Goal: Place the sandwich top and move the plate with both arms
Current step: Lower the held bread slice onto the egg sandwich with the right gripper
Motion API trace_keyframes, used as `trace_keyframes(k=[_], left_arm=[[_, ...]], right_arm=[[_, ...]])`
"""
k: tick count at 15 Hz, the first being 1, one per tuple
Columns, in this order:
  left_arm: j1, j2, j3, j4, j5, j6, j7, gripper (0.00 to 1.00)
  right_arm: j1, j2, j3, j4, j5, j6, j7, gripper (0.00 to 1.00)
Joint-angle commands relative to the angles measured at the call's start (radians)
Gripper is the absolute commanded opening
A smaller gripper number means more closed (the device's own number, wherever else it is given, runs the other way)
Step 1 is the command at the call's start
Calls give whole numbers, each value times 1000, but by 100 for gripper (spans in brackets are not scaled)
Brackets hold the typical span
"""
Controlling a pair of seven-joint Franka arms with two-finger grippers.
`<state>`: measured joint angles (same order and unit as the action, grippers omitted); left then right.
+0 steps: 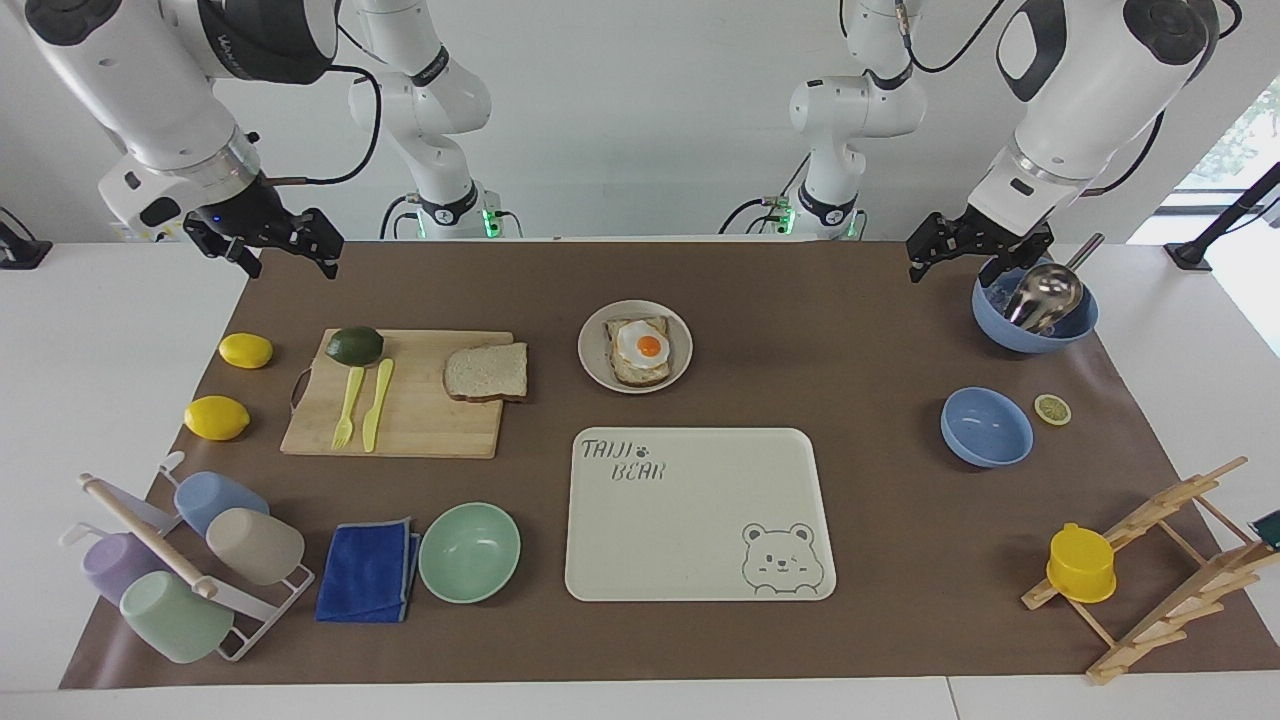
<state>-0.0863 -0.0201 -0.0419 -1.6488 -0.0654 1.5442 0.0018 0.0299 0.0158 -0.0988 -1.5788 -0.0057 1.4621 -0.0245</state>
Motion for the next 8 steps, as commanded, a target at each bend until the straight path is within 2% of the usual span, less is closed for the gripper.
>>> trace_keyframes(k=[1, 3, 5, 8], left_arm=[[-7, -12, 8, -5, 19, 8, -6, 100], [-7, -12, 8, -5, 18, 10, -6, 100], [-7, -12, 8, -5, 18, 8, -6, 100], [-7, -12, 8, -5, 18, 8, -6, 100]], right_arm=[[-11, 10, 7, 13, 12, 6, -25, 100], [-1, 7, 10, 11, 18, 7, 4, 100], [1, -2, 14, 0, 27, 6, 114, 100], [16, -42, 19, -70, 27, 39, 124, 100]])
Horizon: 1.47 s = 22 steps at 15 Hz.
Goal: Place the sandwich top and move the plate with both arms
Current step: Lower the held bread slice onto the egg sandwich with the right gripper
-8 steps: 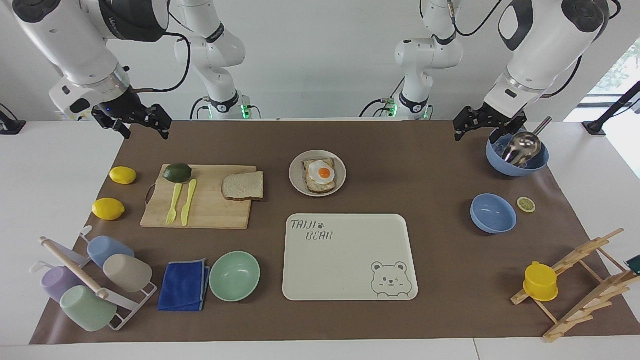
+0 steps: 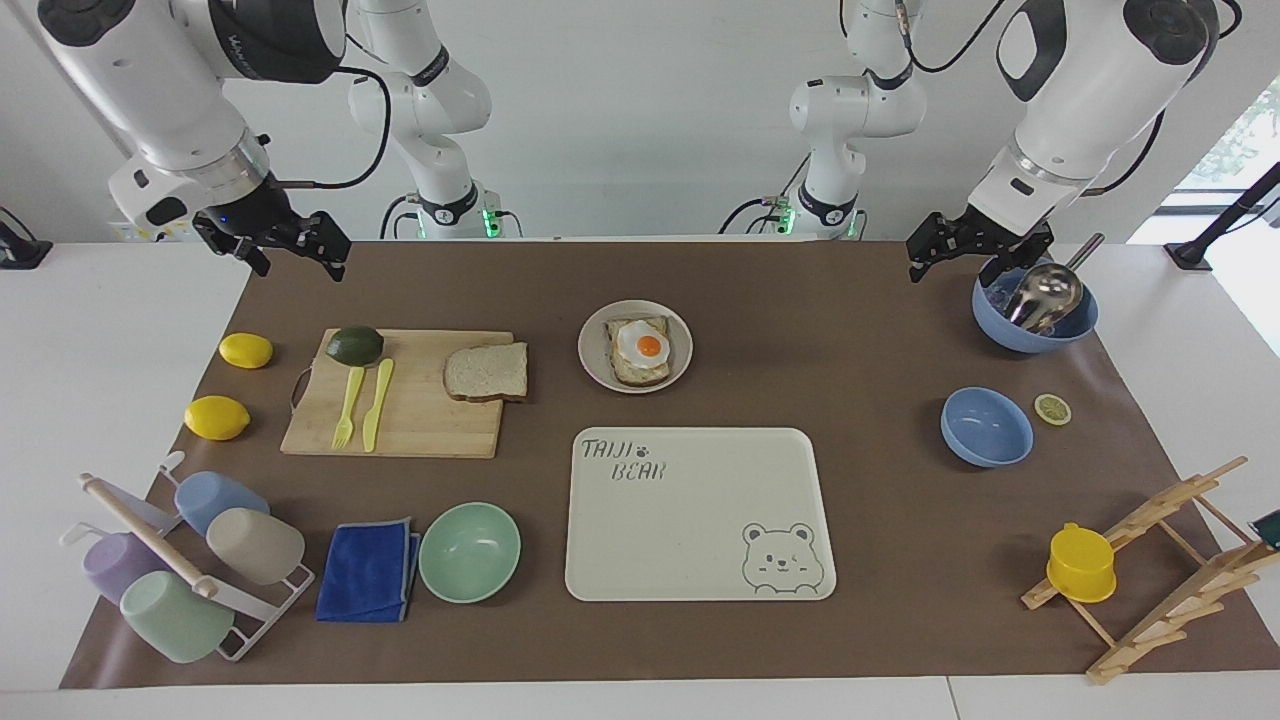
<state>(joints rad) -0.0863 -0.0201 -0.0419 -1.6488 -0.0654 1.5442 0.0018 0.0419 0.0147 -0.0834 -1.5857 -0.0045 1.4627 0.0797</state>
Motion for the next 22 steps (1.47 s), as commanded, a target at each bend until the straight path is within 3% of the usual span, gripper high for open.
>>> trace_keyframes(k=[1, 4, 9, 14, 15, 17, 22], left_arm=[[-7, -12, 8, -5, 18, 8, -6, 100], [-7, -12, 8, -5, 18, 10, -6, 100], [-7, -12, 8, -5, 19, 10, -6, 100], [-7, -12, 8, -5, 18, 8, -6, 100], [-7, -12, 8, -5, 19, 8, -6, 100], [-7, -12, 8, -5, 19, 8, -6, 100], [-7, -12, 8, -5, 19, 8, -6, 100]], right_arm=[[27, -41, 5, -66, 26, 45, -6, 100], [107, -10, 5, -73, 29, 113, 4, 100], [277, 174, 5, -80, 14, 209, 357, 100], [403, 221, 5, -281, -29, 392, 524, 100], [426, 253, 5, -277, -43, 395, 566, 100], [467, 304, 5, -278, -57, 416, 612, 89], [483, 321, 5, -339, -103, 406, 611, 88]])
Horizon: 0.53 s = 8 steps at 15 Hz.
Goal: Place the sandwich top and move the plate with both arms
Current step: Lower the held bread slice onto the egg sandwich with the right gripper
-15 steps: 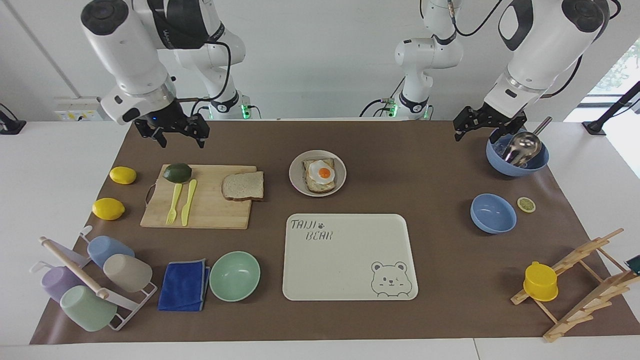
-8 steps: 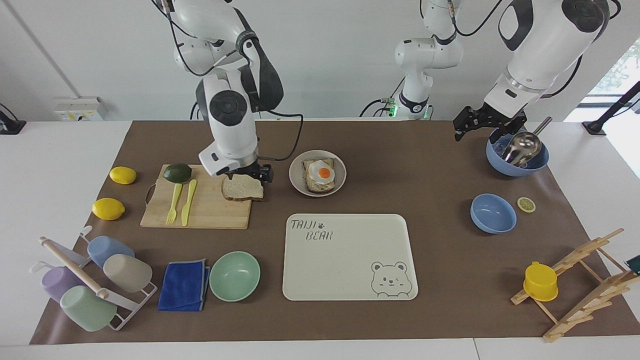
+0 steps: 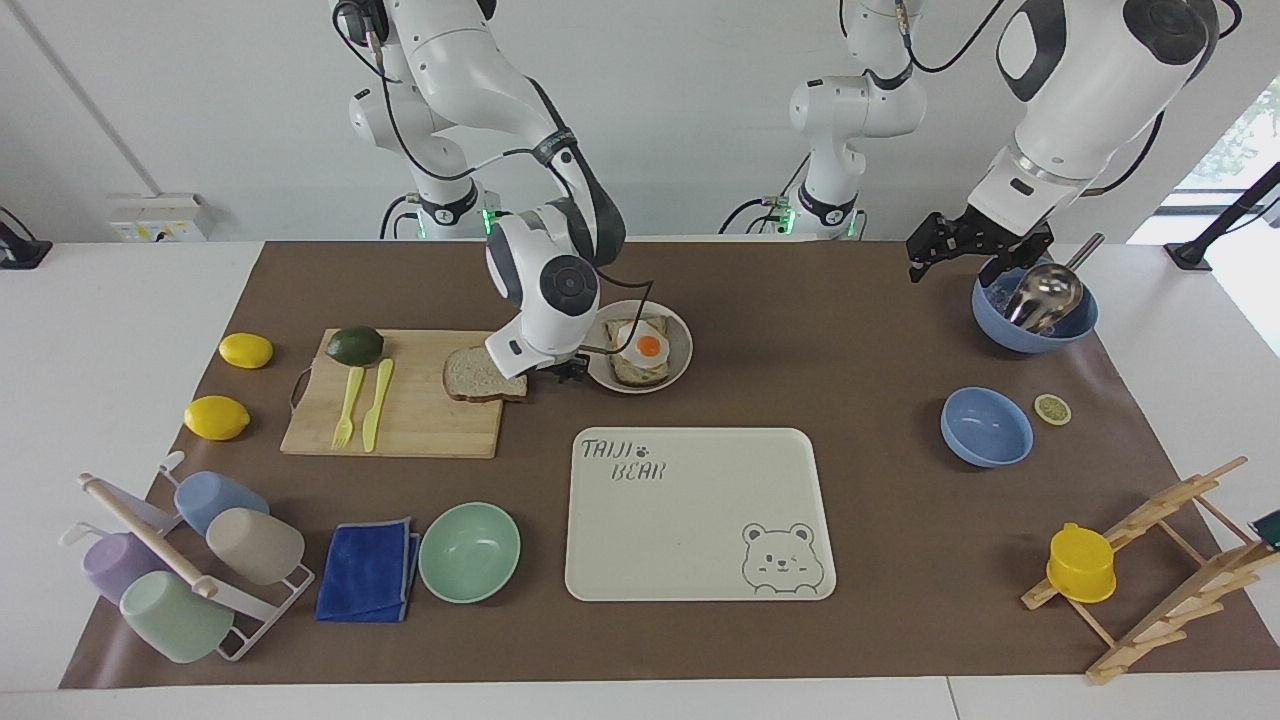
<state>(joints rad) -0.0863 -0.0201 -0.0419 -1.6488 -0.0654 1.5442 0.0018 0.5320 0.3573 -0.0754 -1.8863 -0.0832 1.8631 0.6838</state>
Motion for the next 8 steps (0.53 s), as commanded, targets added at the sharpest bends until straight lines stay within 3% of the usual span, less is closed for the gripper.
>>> trace_keyframes(k=[1, 4, 8], left_arm=[[-7, -12, 8, -5, 19, 8, -6, 100], [-7, -12, 8, -5, 18, 8, -8, 100], [-7, -12, 8, -5, 19, 8, -6, 100]], right_arm=[[-9, -26, -3, -57, -44, 5, 5, 88], [-7, -34, -3, -73, -69, -4, 3, 87], [-6, -41, -1, -82, -107, -54, -3, 68]])
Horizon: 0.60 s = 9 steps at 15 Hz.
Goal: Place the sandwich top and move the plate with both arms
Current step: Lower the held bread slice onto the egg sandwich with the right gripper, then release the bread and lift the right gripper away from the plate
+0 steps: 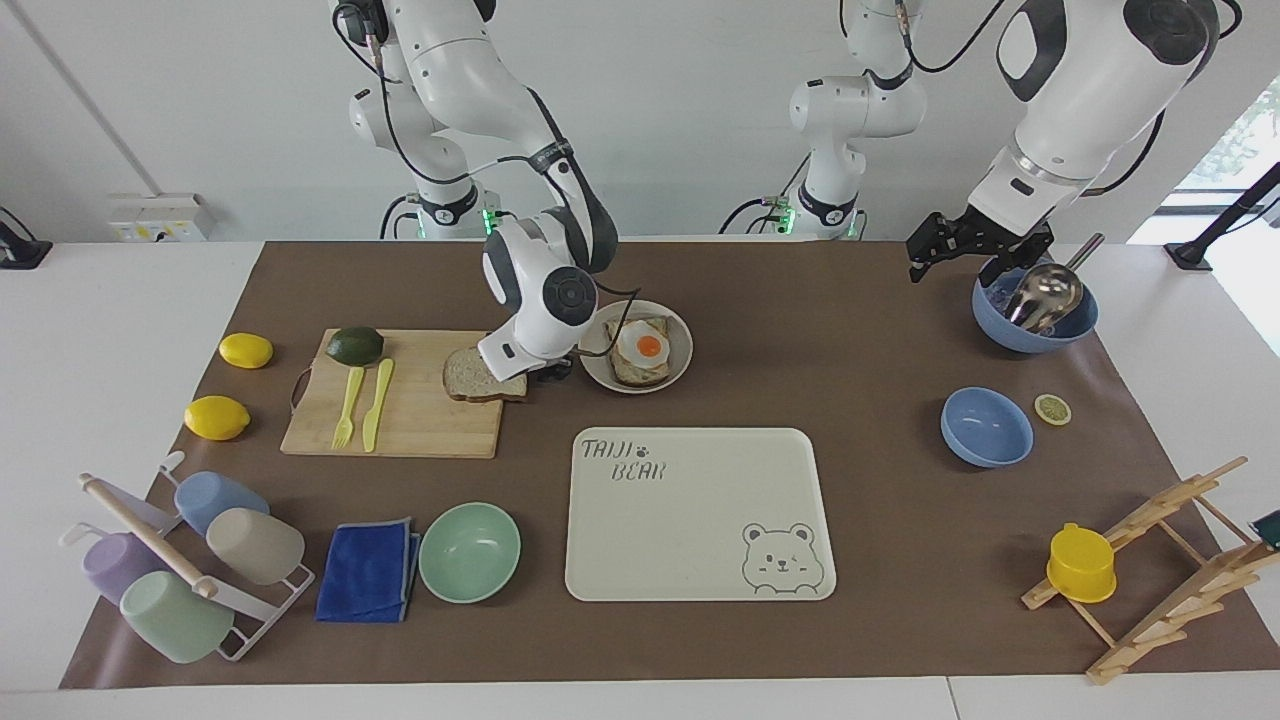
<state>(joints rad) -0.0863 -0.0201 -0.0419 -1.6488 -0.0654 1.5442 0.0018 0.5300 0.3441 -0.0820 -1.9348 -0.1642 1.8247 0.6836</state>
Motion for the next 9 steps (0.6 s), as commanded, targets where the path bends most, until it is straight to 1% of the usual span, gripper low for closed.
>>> trace_keyframes(k=[1, 2, 4, 5, 6, 7, 9], left_arm=[[-7, -12, 8, -5, 18, 8, -6, 100], [-7, -12, 8, -5, 19, 8, -6, 100], [-7, -12, 8, -5, 19, 8, -8, 100], [-9, -12, 8, -5, 19, 10, -8, 100], [-13, -12, 8, -5, 19, 5, -8, 100], [-13, -12, 8, -5, 18, 2, -9, 100], [-13, -15, 8, -5, 19, 4, -8, 100]], right_arm=[[-4, -28, 5, -33, -26, -16, -3, 58], [-4, -28, 5, -33, -26, -16, -4, 42], [-4, -28, 8, -30, -26, -27, -9, 3], [-2, -27, 8, -18, -26, -34, -10, 0], [-2, -20, 14, 14, -26, -62, -10, 0], [-7, -14, 30, 67, -26, -111, -13, 0], [8, 22, 74, 228, -14, -239, -26, 0]])
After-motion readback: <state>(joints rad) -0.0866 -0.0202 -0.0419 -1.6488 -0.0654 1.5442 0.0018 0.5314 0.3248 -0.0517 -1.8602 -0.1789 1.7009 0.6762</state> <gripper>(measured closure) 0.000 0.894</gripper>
